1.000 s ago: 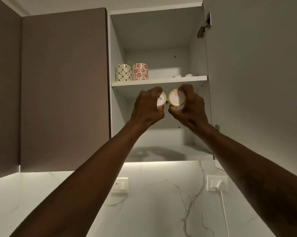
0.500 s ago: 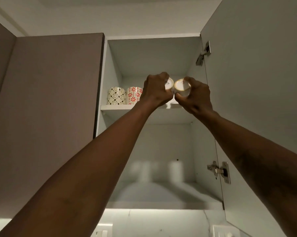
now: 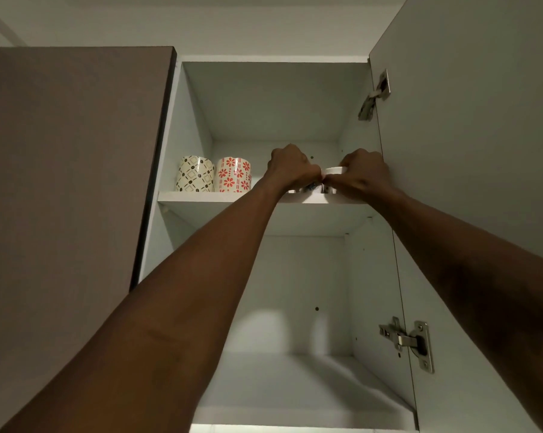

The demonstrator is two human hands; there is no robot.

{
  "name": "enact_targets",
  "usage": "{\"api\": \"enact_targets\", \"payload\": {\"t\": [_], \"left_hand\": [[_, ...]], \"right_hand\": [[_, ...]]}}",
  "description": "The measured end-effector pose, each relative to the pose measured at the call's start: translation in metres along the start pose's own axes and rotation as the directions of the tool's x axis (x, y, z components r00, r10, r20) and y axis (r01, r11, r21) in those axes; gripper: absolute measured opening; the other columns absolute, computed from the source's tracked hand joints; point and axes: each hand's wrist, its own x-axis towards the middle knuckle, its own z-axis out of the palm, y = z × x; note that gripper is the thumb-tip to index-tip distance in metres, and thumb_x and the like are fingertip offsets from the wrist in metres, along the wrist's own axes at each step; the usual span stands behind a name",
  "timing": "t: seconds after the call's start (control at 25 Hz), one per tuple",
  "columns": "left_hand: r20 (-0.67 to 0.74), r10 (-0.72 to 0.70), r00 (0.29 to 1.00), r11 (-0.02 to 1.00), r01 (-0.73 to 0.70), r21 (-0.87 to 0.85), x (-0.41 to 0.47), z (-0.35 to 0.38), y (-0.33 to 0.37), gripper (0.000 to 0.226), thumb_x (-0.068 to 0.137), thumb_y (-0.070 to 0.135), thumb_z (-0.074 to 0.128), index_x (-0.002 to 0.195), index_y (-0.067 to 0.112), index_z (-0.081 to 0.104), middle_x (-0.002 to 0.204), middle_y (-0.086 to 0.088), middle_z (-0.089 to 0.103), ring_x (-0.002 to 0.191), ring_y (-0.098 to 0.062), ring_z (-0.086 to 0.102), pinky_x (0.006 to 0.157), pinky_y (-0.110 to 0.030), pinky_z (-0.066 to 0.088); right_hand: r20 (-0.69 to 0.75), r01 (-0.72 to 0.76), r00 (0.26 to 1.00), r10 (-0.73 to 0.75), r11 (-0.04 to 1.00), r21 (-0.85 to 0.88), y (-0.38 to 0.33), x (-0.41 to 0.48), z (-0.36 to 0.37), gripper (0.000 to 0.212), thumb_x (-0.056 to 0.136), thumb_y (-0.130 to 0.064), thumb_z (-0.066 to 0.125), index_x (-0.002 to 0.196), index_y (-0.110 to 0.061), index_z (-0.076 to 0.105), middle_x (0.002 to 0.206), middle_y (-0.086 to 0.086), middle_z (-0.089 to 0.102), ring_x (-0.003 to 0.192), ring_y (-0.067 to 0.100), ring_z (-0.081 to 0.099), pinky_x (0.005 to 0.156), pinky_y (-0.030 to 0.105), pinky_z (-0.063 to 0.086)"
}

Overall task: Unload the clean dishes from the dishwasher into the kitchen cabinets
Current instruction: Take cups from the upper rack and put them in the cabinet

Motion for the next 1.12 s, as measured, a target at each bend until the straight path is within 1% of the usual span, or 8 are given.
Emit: {"api": "enact_targets", "payload": {"t": [0.08, 0.2, 0.4, 0.52, 0.72, 0.84, 1.0, 1.12], "left_hand": [[0.022, -0.025, 0.999, 0.999, 0.025, -0.021, 0.005, 0.01, -0.004, 0.037, 0.06, 0.043, 0.063, 0.063, 0.008, 0.074, 0.051, 0.003, 0.061, 0.067, -0.016, 0.065, 0.072, -0.026, 0.043], [0.029, -0.017, 0.999, 0.999, 0.018, -0.034, 0.008, 0.016, -0.01, 0.035, 0.067, 0.042, 0.068, 0.065, 0.008, 0.075, 0.054, 0.002, 0.063, 0.071, -0.017, 0.063, 0.069, -0.028, 0.041], [0.019, 0.014, 1.0, 0.997, -0.012, -0.073, 0.001, 0.016, -0.016, 0.045, 0.071, 0.055, 0.081, 0.086, 0.013, 0.081, 0.082, -0.008, 0.074, 0.095, -0.017, 0.056, 0.079, -0.033, 0.052], [-0.02, 0.042, 0.999, 0.996, -0.043, -0.079, -0.001, 0.014, -0.017, 0.047, 0.073, 0.054, 0.081, 0.095, 0.012, 0.081, 0.093, -0.009, 0.074, 0.104, -0.022, 0.058, 0.085, -0.032, 0.049], [-0.006, 0.015, 1.0, 0.998, -0.015, -0.054, -0.007, 0.011, -0.013, 0.053, 0.076, 0.05, 0.08, 0.11, 0.009, 0.075, 0.112, -0.01, 0.069, 0.122, -0.025, 0.047, 0.082, -0.026, 0.038], [-0.063, 0.053, 0.997, 0.998, -0.052, 0.018, -0.024, 0.01, -0.015, 0.047, 0.086, 0.047, 0.069, 0.11, 0.007, 0.071, 0.114, -0.011, 0.066, 0.114, -0.027, 0.054, 0.08, -0.029, 0.041], [-0.203, 0.136, 0.97, 0.986, -0.112, 0.126, -0.066, 0.011, -0.027, 0.043, 0.095, 0.045, 0.048, 0.096, 0.012, 0.074, 0.091, -0.01, 0.071, 0.086, -0.026, 0.064, 0.064, -0.03, 0.041], [-0.222, 0.251, 0.942, 0.959, -0.211, 0.189, -0.099, 0.006, -0.041, 0.035, 0.09, 0.041, 0.054, 0.1, 0.011, 0.069, 0.092, -0.009, 0.07, 0.087, -0.028, 0.065, 0.071, -0.034, 0.05]], "right_hand": [[0.028, -0.023, 0.999, 0.025, 0.999, -0.049, 0.003, 0.004, 0.006, 0.083, 0.047, -0.073, 0.055, 0.099, -0.011, 0.072, 0.094, 0.014, 0.068, 0.085, 0.03, 0.064, 0.066, 0.03, 0.048], [0.039, -0.051, 0.998, 0.055, 0.995, -0.086, 0.007, 0.007, 0.013, 0.071, 0.059, -0.065, 0.069, 0.101, -0.008, 0.069, 0.098, 0.016, 0.066, 0.092, 0.032, 0.061, 0.066, 0.029, 0.038], [0.0, -0.119, 0.993, 0.119, 0.99, -0.079, 0.01, 0.008, 0.014, 0.067, 0.062, -0.061, 0.082, 0.097, -0.007, 0.064, 0.103, 0.017, 0.065, 0.099, 0.034, 0.062, 0.054, 0.025, 0.032], [-0.011, -0.161, 0.987, 0.161, 0.979, -0.121, 0.008, 0.005, 0.009, 0.059, 0.068, -0.044, 0.087, 0.104, -0.004, 0.062, 0.111, 0.019, 0.063, 0.104, 0.034, 0.062, 0.067, 0.028, 0.042], [0.07, -0.201, 0.975, 0.209, 0.974, -0.107, 0.003, -0.004, 0.0, 0.065, 0.074, -0.044, 0.084, 0.117, -0.001, 0.06, 0.12, 0.021, 0.061, 0.108, 0.034, 0.061, 0.07, 0.03, 0.042], [-0.027, -0.153, 0.988, 0.151, 0.985, -0.077, -0.001, -0.027, -0.005, 0.058, 0.084, -0.039, 0.073, 0.124, -0.001, 0.056, 0.12, 0.023, 0.06, 0.109, 0.036, 0.059, 0.074, 0.033, 0.044], [-0.232, 0.04, 0.972, -0.038, 0.999, 0.004, 0.006, -0.074, -0.007, 0.039, 0.09, -0.03, 0.06, 0.12, -0.005, 0.062, 0.097, 0.02, 0.07, 0.087, 0.037, 0.065, 0.074, 0.036, 0.05], [-0.231, 0.111, 0.967, -0.105, 0.994, 0.014, 0.011, -0.109, -0.009, 0.039, 0.087, -0.025, 0.064, 0.121, -0.007, 0.062, 0.104, 0.015, 0.072, 0.087, 0.033, 0.067, 0.078, 0.035, 0.052]]}}
